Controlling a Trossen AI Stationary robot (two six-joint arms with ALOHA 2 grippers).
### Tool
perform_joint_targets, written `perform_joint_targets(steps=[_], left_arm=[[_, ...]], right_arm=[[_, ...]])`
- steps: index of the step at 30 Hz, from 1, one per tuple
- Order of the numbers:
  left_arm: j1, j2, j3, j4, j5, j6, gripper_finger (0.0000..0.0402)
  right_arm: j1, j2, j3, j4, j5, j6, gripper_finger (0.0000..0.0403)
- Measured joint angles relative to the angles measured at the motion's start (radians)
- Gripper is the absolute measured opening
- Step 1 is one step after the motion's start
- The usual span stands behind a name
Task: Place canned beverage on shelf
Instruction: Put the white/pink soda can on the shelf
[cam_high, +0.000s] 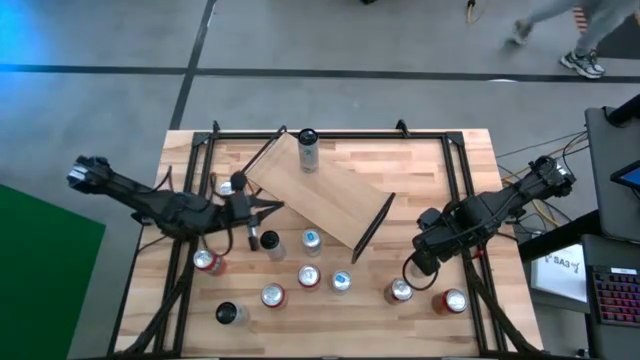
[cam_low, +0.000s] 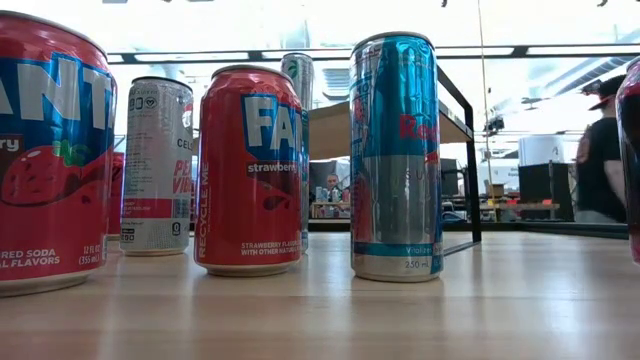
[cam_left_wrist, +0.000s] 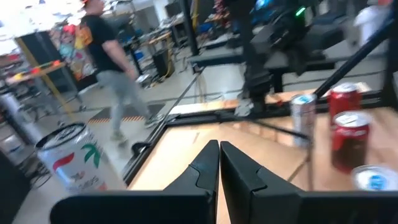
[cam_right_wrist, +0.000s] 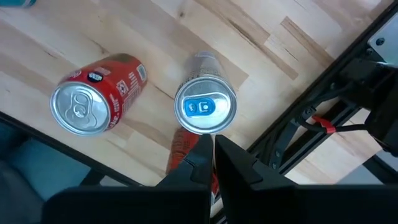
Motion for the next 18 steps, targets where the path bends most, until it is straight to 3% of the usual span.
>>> perform_joint_targets(steps=[8,14,18], left_arm=[[0.097,0.064,0.000,0.038,0.001,0.013,0.0000],[0.164,0.059,0.015,0.110,0.063,0.240,0.0000],[0.219,0.070,0.029,0.082,0.081,0.280,0.0000]], right_arm=[[0.000,0.000,0.000,0.000,-0.017,-0.087,0.0009],[0.000,0.000,0.000,0.000,0.017,-0.089,0.0009],[0.000,0.000,0.000,0.004,0.044,-0.089,0.0009]])
